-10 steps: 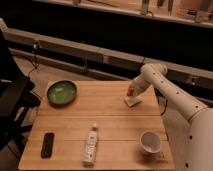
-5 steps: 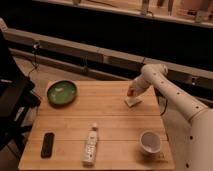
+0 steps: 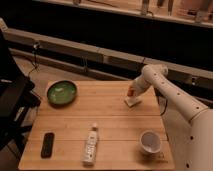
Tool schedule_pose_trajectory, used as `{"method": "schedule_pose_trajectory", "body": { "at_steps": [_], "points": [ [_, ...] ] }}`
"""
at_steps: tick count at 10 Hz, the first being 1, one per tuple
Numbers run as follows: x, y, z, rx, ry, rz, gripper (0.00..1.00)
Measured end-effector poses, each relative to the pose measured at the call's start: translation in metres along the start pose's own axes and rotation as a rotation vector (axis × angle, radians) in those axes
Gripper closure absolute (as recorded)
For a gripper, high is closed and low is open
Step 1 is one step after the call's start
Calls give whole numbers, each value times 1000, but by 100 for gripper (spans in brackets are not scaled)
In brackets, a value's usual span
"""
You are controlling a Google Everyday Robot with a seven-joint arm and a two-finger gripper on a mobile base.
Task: Place the pepper on the white sponge
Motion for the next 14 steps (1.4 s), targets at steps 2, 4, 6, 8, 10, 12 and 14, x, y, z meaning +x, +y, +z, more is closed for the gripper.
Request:
{"method": "schedule_pose_trajectory", "body": {
  "at_steps": [2,4,6,8,10,12,14],
  "points": [
    [1,1,0,2,0,2,77],
    [1,1,1,4,1,4,75],
    [2,1,1,7,2,7,58],
    [3,2,1,9,3,9,54],
    [3,2,1,11,3,10,54],
    [4,2,1,13,4,12,54],
    [5,3,1,15,5,14,54]
  ]
}}
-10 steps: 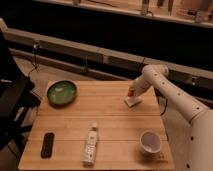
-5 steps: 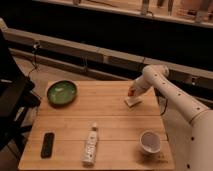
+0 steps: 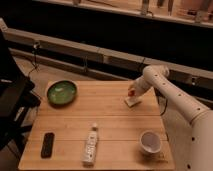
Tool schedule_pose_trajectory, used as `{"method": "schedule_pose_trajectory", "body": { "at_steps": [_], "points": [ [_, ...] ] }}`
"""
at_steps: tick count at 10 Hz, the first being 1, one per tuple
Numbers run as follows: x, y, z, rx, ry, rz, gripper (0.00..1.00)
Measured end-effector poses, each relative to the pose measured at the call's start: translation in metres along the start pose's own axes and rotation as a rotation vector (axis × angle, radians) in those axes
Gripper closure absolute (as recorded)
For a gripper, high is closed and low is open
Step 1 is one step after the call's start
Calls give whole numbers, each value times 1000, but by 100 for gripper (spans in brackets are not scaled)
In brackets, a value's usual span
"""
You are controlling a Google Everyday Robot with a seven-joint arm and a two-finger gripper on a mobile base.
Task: Place the pepper on the white sponge
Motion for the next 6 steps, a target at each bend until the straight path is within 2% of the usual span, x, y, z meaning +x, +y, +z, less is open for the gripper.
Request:
{"method": "schedule_pose_trajectory", "body": {
  "at_steps": [3,6],
  "points": [
    [1,1,1,1,0,3,53],
    [2,1,1,3,0,6,27]
  ]
}}
